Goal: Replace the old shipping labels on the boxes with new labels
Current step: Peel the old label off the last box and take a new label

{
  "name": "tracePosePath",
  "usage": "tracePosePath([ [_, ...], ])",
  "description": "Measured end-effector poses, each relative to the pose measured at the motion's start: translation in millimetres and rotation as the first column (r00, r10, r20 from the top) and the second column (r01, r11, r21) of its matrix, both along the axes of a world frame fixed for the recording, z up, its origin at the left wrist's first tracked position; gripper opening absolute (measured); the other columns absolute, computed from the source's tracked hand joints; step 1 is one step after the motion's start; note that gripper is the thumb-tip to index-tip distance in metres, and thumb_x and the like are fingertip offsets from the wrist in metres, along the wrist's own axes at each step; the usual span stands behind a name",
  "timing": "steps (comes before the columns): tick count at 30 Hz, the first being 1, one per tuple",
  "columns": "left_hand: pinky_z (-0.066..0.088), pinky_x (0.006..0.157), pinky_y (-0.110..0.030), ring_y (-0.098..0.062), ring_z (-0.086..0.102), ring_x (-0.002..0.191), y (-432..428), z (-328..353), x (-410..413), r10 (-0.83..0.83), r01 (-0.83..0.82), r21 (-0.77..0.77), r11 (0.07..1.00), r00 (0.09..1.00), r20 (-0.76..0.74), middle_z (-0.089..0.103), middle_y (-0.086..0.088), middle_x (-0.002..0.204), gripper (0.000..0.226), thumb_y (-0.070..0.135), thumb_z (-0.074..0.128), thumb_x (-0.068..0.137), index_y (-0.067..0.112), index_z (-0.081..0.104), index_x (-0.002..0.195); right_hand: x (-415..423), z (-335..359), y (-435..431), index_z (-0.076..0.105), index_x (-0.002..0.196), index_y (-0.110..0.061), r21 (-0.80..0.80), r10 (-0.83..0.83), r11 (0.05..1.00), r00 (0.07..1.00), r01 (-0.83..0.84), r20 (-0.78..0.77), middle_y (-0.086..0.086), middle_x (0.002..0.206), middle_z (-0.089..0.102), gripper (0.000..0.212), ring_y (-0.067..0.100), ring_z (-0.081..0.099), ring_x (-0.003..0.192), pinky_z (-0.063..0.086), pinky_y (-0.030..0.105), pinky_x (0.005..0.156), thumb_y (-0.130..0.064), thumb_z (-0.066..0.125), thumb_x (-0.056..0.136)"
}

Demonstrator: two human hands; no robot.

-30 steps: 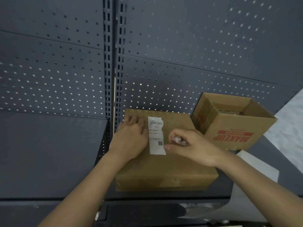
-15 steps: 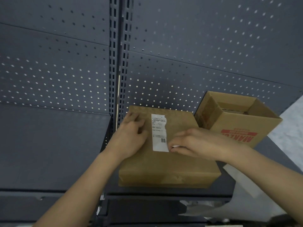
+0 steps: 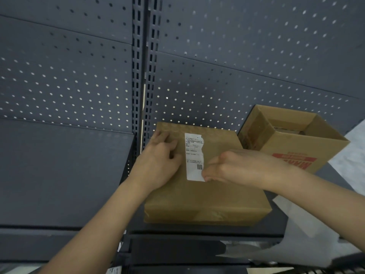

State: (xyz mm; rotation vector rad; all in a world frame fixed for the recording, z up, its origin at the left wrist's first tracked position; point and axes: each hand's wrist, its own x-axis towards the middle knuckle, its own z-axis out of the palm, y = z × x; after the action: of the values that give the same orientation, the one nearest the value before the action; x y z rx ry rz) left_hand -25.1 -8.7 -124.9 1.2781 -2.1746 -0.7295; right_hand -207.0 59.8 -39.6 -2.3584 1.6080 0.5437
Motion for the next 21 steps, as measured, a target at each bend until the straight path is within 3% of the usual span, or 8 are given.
tracePosePath([
  [2, 0.019, 0.119, -0.035, -0.012, 0.005, 0.151, 1, 1, 1, 0.005, -0.005, -0.001, 1.000, 1.000, -0.004, 0.026, 0.002, 0.160, 0.044, 0.024, 0.048, 0.097, 0.015, 0.054, 0.139, 5, 5, -1, 0.058, 0.095, -0.008, 0.065, -0.166, 0.985, 0.982, 0.161, 0.086, -0.002, 0.084, 0.051, 0.027, 0.010, 0.042, 0.075, 0.034, 0.029, 0.071, -0.033, 0.048, 0.099],
  [4, 0.019, 0.119, -0.038, -0.011, 0.003, 0.152, 1, 1, 2, 0.001, -0.001, 0.009, 1.000, 1.000, 0.000, 0.023, 0.004, 0.162, 0.047, 0.026, 0.048, 0.097, 0.019, 0.051, 0.143, 5, 6, -1, 0.057, 0.090, -0.007, 0.087, -0.174, 0.982, 0.981, 0.166, 0.091, -0.004, 0.080, 0.047, 0.027, 0.005, 0.036, 0.070, 0.026, 0.028, 0.064, -0.032, 0.049, 0.099],
  [9, 0.020, 0.119, -0.036, -0.011, 0.002, 0.152, 2, 4, 2, 0.004, -0.004, -0.002, 1.000, 1.000, 0.026, 0.021, 0.005, 0.163, 0.047, 0.027, 0.049, 0.097, 0.019, 0.050, 0.143, 6, 7, 1, 0.060, 0.092, -0.015, 0.072, -0.110, 0.991, 0.994, 0.109, 0.022, 0.001, 0.097, 0.059, 0.023, 0.018, 0.052, 0.089, 0.042, 0.036, 0.077, -0.033, 0.046, 0.098],
  [12, 0.026, 0.115, -0.035, -0.011, 0.006, 0.151, 4, 6, 0, 0.028, -0.027, -0.030, 0.999, 0.999, 0.035, 0.028, 0.005, 0.159, 0.044, 0.027, 0.050, 0.097, 0.017, 0.055, 0.139, 11, 7, 1, 0.064, 0.094, -0.015, 0.082, -0.204, 0.977, 0.977, 0.199, 0.059, 0.004, 0.095, 0.062, 0.037, 0.023, 0.056, 0.092, 0.045, 0.041, 0.081, -0.045, 0.043, 0.089],
  [16, 0.030, 0.114, -0.038, -0.012, 0.007, 0.151, 3, 5, -1, 0.038, -0.035, -0.043, 0.998, 0.998, 0.054, 0.030, 0.005, 0.158, 0.043, 0.028, 0.050, 0.096, 0.016, 0.057, 0.137, 14, 7, 2, 0.057, 0.082, -0.010, 0.073, -0.333, 0.943, 0.934, 0.326, 0.130, 0.000, 0.075, 0.046, 0.035, 0.015, 0.043, 0.072, 0.035, 0.034, 0.065, -0.044, 0.050, 0.089],
  [21, 0.030, 0.115, -0.041, -0.012, 0.007, 0.152, 1, 2, -1, 0.038, -0.035, -0.037, 0.999, 0.997, 0.065, 0.026, 0.005, 0.161, 0.044, 0.029, 0.050, 0.096, 0.019, 0.057, 0.138, 14, 8, 3, 0.054, 0.084, -0.009, 0.053, -0.288, 0.957, 0.953, 0.285, 0.090, -0.003, 0.072, 0.038, 0.031, 0.012, 0.037, 0.069, 0.029, 0.029, 0.061, -0.037, 0.047, 0.095],
])
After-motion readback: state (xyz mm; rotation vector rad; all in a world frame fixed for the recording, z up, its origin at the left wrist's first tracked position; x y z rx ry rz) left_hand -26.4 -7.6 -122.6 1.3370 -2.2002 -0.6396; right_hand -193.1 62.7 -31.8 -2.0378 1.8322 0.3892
